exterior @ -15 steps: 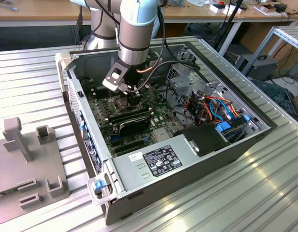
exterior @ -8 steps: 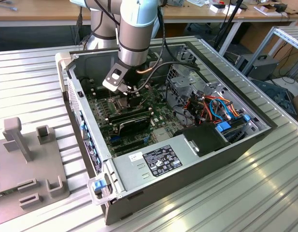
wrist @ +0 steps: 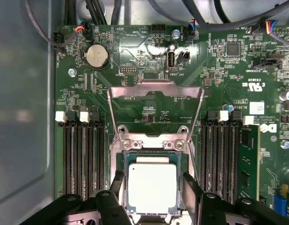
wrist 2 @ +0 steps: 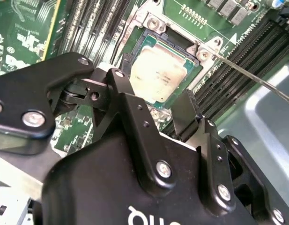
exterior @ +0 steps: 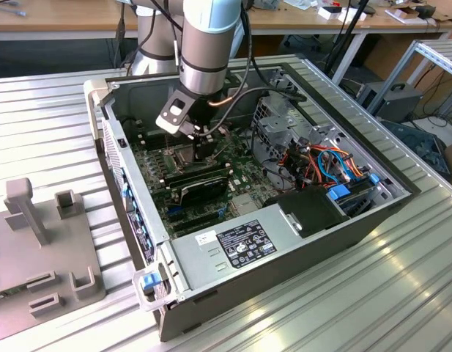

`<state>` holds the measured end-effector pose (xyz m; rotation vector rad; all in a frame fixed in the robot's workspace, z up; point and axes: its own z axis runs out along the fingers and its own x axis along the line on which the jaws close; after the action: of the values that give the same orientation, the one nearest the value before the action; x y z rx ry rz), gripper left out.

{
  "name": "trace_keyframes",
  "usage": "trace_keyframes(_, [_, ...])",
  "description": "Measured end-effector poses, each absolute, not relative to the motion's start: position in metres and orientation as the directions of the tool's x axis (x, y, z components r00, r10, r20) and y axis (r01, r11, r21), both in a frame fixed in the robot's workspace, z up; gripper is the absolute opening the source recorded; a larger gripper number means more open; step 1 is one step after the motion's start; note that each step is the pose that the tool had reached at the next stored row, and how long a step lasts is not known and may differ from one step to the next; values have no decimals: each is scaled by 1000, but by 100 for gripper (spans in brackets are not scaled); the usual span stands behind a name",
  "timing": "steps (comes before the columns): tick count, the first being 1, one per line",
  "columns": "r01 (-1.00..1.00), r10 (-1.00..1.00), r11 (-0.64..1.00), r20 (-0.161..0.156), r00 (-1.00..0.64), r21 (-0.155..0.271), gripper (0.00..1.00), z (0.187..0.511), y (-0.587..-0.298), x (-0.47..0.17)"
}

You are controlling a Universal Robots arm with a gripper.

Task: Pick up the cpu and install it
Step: 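Place the cpu into insertion slot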

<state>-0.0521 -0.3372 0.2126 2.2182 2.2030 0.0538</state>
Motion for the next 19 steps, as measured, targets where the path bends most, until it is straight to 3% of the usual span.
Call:
trace_keyframes(4, [999,1000,-7,14,7,35,61,216,-337,-52])
trace_keyframes(8, [999,1000,-6,-8,7,35,61,216,-337,-52])
trace_keyframes(19, [999,1000,-6,-11,7,35,61,226,-337,-52])
